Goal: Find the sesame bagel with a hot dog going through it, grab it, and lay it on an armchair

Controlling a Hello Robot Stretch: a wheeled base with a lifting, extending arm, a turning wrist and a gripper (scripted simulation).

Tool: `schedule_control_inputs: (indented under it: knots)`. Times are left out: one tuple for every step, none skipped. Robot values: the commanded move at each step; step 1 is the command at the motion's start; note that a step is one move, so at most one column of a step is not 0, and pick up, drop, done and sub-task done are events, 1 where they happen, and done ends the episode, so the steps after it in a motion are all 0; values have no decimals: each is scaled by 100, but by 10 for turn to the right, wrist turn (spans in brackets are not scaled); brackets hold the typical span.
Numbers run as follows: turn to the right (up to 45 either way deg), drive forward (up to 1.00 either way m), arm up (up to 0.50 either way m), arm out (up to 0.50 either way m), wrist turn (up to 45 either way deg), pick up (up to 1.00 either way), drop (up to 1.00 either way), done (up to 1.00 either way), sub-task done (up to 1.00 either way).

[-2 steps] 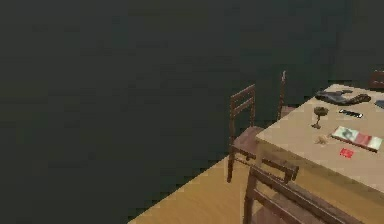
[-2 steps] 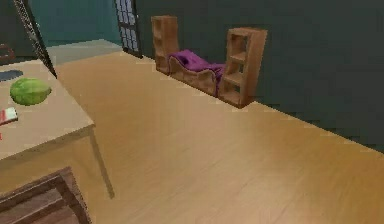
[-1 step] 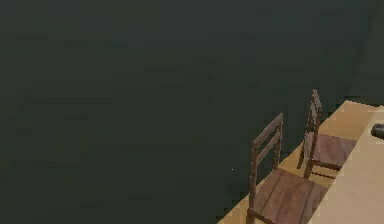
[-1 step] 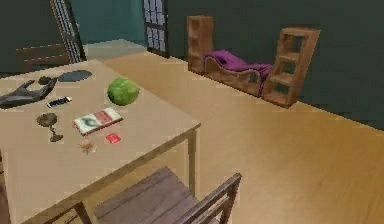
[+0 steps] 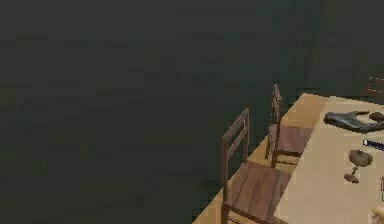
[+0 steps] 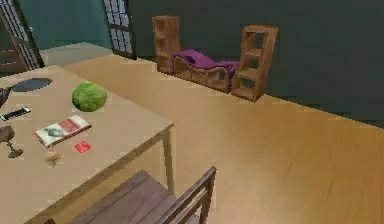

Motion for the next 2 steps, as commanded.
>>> schedule_control_inputs:
  knots:
    - [0,60,0,0,0,0,0,0,0]
    - [0,0,50,0,0,0,0,0,0]
